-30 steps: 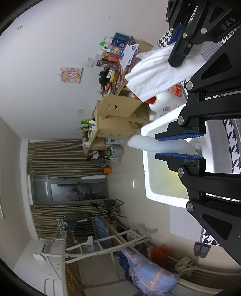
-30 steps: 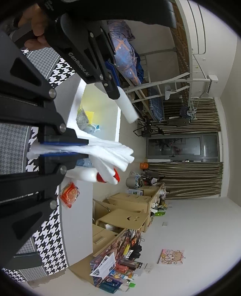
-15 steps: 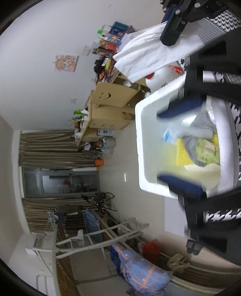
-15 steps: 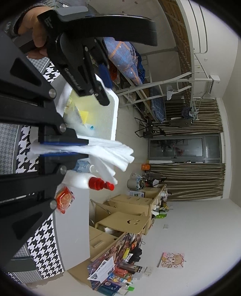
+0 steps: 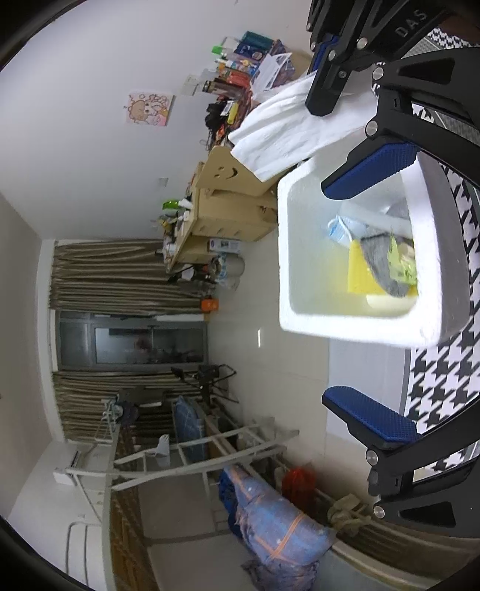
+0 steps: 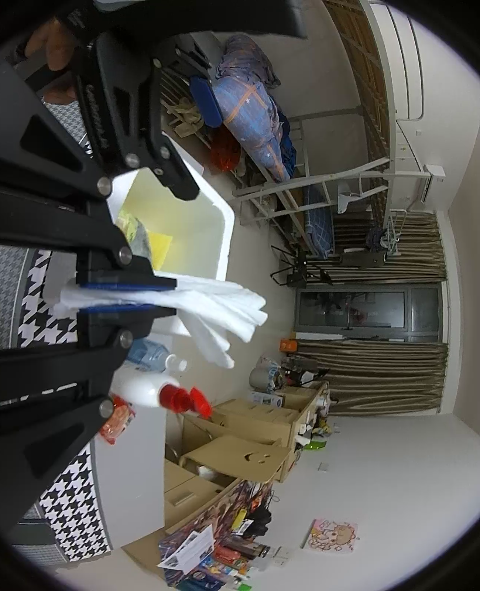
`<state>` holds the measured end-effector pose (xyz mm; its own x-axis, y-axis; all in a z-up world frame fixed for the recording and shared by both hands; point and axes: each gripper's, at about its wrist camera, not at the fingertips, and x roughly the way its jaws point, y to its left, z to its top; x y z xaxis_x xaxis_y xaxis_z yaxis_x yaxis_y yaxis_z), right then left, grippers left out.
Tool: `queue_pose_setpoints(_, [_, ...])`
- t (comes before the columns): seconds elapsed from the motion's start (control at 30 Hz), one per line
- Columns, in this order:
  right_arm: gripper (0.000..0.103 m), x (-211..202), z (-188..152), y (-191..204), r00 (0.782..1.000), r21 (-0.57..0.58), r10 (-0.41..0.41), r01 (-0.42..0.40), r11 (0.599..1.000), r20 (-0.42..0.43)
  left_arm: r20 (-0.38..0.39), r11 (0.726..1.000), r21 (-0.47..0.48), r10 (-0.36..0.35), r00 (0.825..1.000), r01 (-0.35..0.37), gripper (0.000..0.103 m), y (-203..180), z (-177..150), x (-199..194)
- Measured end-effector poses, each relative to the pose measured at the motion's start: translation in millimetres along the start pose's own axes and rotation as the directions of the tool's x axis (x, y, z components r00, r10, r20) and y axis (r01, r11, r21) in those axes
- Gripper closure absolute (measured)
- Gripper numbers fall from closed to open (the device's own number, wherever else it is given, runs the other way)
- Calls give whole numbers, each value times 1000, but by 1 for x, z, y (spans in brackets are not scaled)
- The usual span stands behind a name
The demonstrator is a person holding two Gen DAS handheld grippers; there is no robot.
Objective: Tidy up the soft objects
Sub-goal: 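Lower the white paper towels into the box and open the right tool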
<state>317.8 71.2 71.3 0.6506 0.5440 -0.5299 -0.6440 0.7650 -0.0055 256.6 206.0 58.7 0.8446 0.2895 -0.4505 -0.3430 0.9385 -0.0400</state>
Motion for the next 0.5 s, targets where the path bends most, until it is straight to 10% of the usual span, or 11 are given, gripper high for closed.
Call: queue_pose_setpoints(0.5, [93, 42, 14, 19, 995, -9, 86, -87, 996, -50, 26, 998, 7, 54, 998, -55, 1, 23, -8, -15])
